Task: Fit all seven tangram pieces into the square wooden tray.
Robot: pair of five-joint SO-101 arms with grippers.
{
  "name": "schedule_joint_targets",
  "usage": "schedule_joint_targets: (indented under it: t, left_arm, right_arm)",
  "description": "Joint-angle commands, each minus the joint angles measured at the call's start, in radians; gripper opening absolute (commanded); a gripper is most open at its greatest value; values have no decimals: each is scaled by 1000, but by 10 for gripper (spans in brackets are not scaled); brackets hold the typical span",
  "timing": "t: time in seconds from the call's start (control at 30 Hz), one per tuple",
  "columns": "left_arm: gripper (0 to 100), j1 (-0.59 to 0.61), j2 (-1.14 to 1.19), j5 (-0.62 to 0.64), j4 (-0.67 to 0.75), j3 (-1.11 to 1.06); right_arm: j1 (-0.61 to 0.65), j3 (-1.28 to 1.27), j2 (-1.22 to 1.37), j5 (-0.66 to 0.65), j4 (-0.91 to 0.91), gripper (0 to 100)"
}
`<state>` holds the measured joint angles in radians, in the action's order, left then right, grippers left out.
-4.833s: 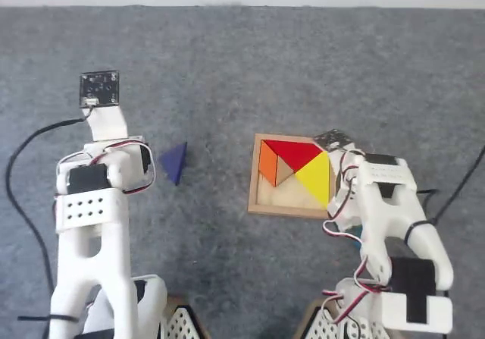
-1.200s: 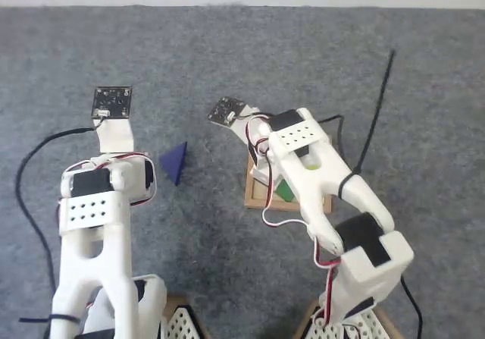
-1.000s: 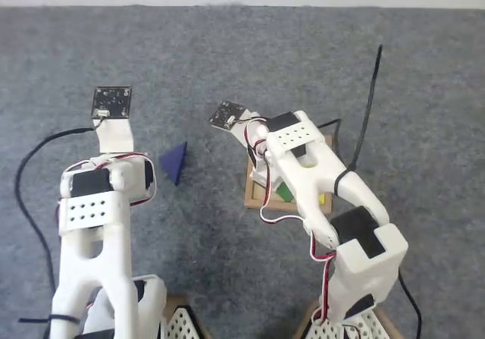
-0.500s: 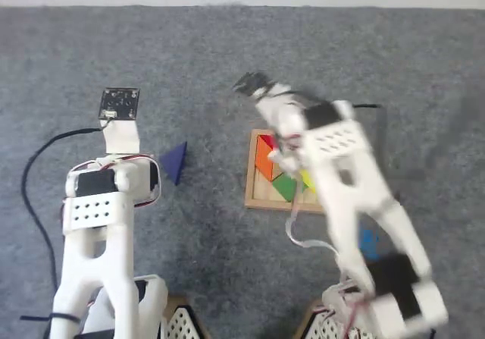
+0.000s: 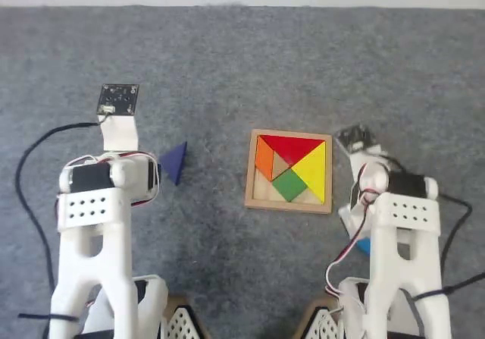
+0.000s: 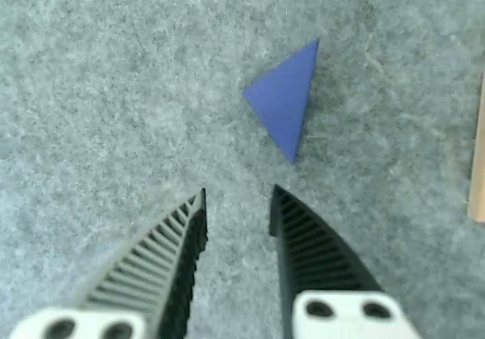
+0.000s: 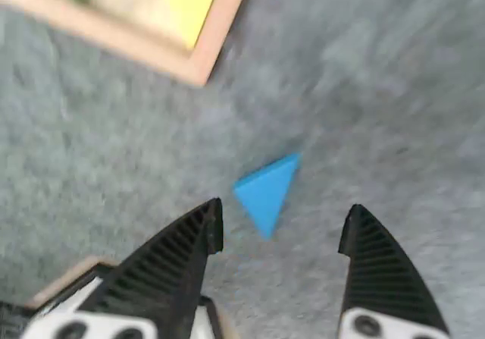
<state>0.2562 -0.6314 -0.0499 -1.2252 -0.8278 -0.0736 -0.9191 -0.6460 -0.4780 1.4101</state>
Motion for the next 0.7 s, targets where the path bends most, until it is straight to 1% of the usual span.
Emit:
schedule_joint_targets:
  t: [0.0, 0.1, 0.2, 0.3, 0.33, 0.43, 0.57, 0.67]
  left_arm:
    - [156, -8, -31, -49, -29, 64]
    - [157, -14, 6, -97, -74, 79]
    - [158, -11, 103, -123, -101, 116]
    - [158, -9, 207, -121, -109, 179]
    - [158, -9, 238, -121, -109, 199]
    - [158, -9, 296, -121, -109, 251]
    - [156, -9, 325, -118, -109, 298]
    - [156, -9, 325, -81, -133, 325]
  right_arm:
    - [-45, -18, -36, 28, -31, 256]
    - [-102, -20, -36, 25, -33, 256]
    - [-110, -35, -36, 14, -27, 256]
    - [-113, -40, -35, -74, -5, 256]
    - [-111, -40, -31, -77, 8, 256]
    - [-111, -35, 12, -41, 1, 256]
    - [-108, -25, 137, -40, -19, 256]
    - [-107, -3, 249, -34, -70, 256]
